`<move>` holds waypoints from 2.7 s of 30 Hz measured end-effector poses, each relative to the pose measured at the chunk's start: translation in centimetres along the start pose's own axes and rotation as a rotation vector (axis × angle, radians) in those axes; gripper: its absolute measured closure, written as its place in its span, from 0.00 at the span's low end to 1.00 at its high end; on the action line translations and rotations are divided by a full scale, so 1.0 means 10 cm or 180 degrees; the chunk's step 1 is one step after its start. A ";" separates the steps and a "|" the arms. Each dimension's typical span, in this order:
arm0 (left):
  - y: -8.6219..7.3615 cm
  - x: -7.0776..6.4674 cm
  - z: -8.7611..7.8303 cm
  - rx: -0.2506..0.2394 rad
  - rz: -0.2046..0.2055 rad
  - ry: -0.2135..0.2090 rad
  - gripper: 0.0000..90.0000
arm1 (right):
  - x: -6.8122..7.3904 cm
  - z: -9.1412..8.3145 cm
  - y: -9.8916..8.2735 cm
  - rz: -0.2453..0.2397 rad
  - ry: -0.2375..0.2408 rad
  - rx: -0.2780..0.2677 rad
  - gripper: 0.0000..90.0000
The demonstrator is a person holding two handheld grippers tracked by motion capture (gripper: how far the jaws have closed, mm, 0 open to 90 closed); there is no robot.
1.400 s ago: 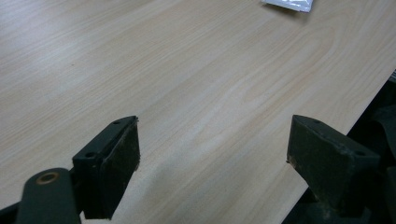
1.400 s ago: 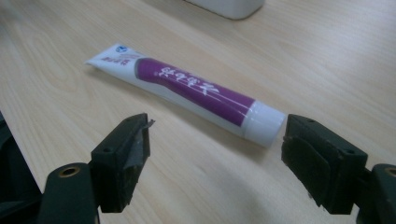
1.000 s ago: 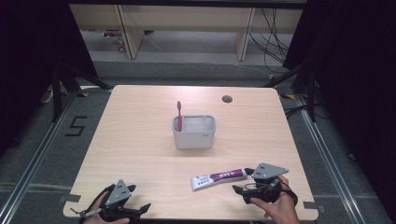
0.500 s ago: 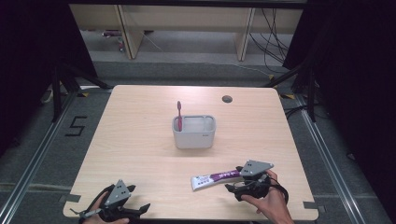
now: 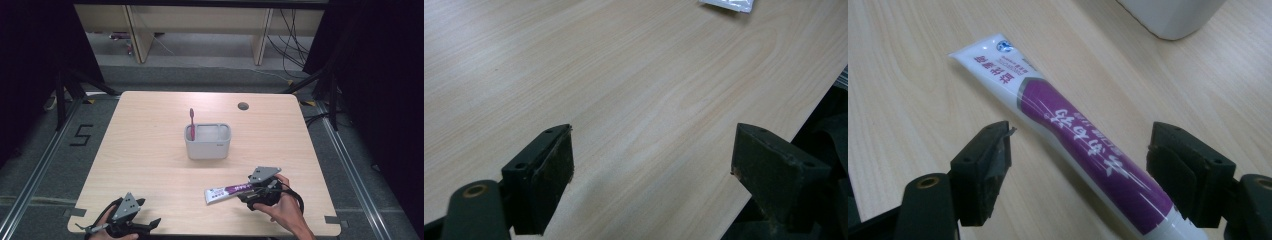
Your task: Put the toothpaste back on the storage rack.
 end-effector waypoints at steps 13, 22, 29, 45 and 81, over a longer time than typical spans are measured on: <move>0.00 -0.02 0.01 -0.0043 -0.0068 -0.0026 0.18 | -0.04 0.13 0.11 -0.0158 0.0082 0.0287 0.35; 0.00 -0.01 0.01 -0.0009 -0.0034 -0.0024 0.18 | -0.08 0.20 0.15 -0.0231 0.0130 0.0385 0.37; 0.00 -0.01 0.01 0.0004 -0.0028 -0.0013 0.18 | -0.07 0.25 0.17 -0.0312 0.0189 0.0552 0.39; -0.01 -0.01 0.00 0.0030 0.0016 -0.0023 0.18 | -0.05 0.37 0.16 -0.0423 0.0317 0.0816 0.47; 0.00 -0.01 0.00 0.0025 0.0056 -0.0036 0.18 | -0.05 0.45 0.25 -0.0598 0.0407 0.1420 0.64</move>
Point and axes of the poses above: each handheld gripper's, and its own axes: z roughly forward along the jaws, y roughly out of its top, x roughly to its left, the point moved 4 cm from there along z, roughly forward along the jaws, and after that the axes turned 4 degrees about y, right-handed, at the moved point
